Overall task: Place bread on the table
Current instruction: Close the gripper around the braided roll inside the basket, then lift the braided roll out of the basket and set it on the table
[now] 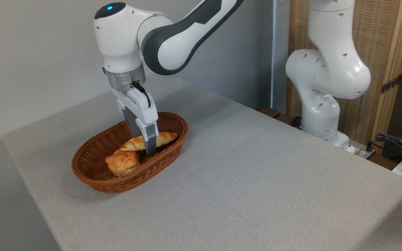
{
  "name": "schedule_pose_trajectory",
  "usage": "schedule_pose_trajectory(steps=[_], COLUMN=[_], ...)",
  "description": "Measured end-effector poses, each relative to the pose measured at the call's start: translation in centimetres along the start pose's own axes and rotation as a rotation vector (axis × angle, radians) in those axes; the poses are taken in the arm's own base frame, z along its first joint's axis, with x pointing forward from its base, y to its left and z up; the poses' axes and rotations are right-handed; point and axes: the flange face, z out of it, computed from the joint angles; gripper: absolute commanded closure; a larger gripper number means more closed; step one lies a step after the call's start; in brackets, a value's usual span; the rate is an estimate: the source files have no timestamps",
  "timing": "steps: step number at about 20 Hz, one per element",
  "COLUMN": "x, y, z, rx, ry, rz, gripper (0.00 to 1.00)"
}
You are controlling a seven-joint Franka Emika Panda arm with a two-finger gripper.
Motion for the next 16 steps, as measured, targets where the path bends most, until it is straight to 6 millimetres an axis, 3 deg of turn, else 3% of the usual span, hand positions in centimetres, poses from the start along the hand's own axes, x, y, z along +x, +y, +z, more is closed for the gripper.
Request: schedule_pose_trajectory(steps=[16], x=[0.03], y=[0.0], z=[0.05], rx=[-0.001], ry=[0.0], rz=[0.003], gripper=[0.66])
